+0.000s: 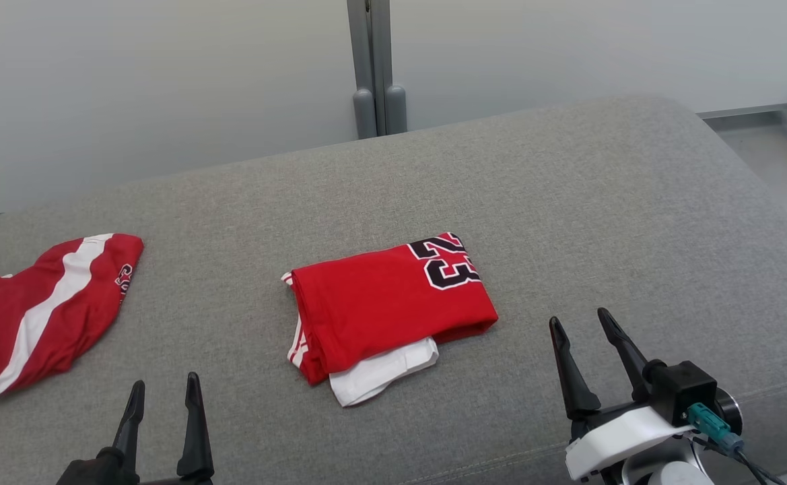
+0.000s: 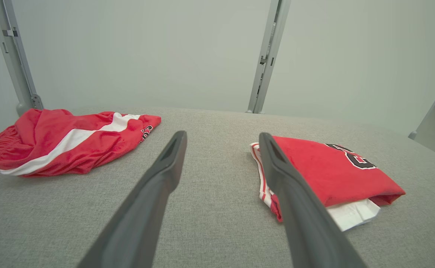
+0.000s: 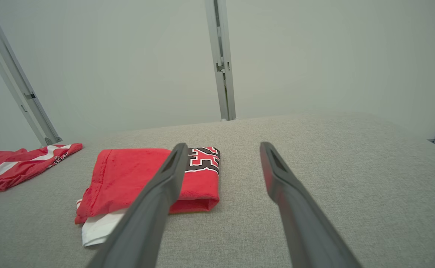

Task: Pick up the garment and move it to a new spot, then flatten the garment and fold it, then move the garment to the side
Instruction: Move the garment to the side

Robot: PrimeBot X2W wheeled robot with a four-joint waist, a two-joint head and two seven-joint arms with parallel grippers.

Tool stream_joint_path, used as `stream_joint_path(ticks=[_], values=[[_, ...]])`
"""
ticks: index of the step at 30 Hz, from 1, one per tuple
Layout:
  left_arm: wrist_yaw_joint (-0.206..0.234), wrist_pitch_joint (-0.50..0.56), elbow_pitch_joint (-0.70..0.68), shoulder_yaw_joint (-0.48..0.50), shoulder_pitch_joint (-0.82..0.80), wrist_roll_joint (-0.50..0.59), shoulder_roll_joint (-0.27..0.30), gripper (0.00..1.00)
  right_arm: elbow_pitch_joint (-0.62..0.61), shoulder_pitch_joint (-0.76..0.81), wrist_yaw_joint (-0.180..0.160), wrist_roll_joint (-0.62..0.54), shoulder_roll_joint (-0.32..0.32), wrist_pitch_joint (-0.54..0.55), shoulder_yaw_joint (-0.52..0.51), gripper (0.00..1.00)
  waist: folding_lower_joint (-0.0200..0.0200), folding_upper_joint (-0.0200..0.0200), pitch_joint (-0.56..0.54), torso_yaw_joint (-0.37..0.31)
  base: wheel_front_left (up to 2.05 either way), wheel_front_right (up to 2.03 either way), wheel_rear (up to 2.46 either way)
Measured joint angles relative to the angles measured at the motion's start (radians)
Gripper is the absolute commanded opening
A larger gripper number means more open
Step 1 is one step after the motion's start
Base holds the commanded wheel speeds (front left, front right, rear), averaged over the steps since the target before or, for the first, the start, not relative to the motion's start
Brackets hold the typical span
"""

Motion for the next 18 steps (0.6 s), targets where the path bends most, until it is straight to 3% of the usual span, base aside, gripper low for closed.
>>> stream_joint_path(ticks=[10, 18], values=[[0.000, 0.000, 0.003, -0.013, 0.000, 0.000, 0.000, 1.00, 0.026, -0.015, 0.000, 0.004, 0.000, 0.000, -0.007, 1.00, 0.0000, 0.0000, 0.006, 0.027, 0.00, 0.00, 0.00], [-0.012, 0.000, -0.009, -0.024, -0.002, 0.003, 0.000, 1.00, 0.143, -0.075, 0.000, 0.114, 0.000, 0.000, 0.016, 1.00, 0.0000, 0.0000, 0.027, 0.067, 0.00, 0.00, 0.00]])
